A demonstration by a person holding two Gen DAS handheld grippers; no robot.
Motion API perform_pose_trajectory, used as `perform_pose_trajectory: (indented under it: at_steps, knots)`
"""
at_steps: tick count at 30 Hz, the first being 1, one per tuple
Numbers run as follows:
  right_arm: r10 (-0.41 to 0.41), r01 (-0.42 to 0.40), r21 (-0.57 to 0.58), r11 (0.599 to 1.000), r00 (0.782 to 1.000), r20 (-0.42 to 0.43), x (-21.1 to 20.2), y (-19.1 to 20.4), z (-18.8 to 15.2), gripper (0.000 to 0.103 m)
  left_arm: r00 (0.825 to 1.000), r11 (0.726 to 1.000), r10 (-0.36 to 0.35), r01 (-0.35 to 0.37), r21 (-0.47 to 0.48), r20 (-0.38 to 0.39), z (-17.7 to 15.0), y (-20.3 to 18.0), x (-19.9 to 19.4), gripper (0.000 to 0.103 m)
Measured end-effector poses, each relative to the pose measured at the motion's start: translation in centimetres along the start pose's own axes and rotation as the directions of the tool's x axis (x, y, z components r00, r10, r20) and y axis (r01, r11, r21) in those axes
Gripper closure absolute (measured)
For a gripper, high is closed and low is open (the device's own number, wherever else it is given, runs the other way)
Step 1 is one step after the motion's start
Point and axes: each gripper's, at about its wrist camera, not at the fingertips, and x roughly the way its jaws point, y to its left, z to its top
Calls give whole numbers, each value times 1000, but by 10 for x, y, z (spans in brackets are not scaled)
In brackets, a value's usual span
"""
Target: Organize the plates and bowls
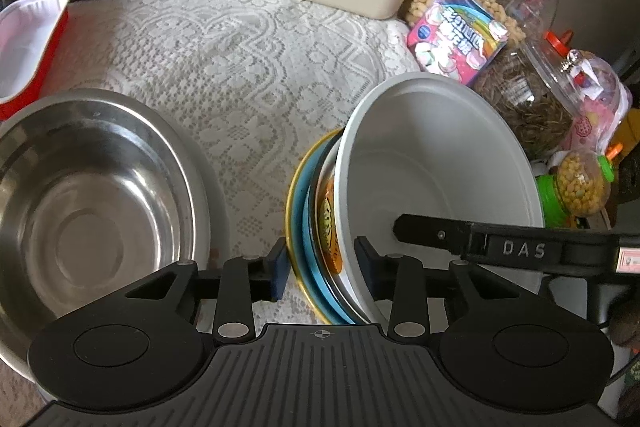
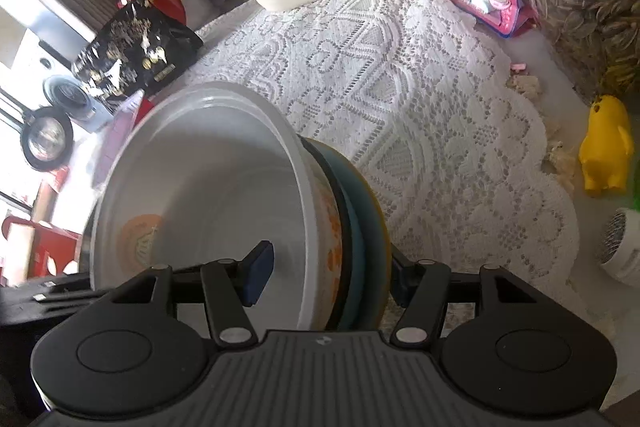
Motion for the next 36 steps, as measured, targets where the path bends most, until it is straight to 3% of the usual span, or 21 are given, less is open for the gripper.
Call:
perform_pose_trajectory:
  at_steps: [16, 23, 28, 36]
  knots:
    - [48, -48, -58, 997, 999, -8, 0, 1, -7, 43, 1000, 1000, 1, 0, -27, 29, -2, 1, -1, 66]
    - [116, -117, -11, 993, 993, -24, 4, -10, -8, 43, 998, 1000, 29, -29, 0, 49, -5, -7, 0, 61]
    - [119, -120, -18, 993, 993, -27, 5, -6, -12, 42, 996, 996, 75, -77, 37, 49, -3, -12, 3, 61]
    - [88, -88, -40, 995, 996, -9, 3, -2, -12, 42, 997, 998, 52, -54, 38, 52, -4, -8, 2, 61]
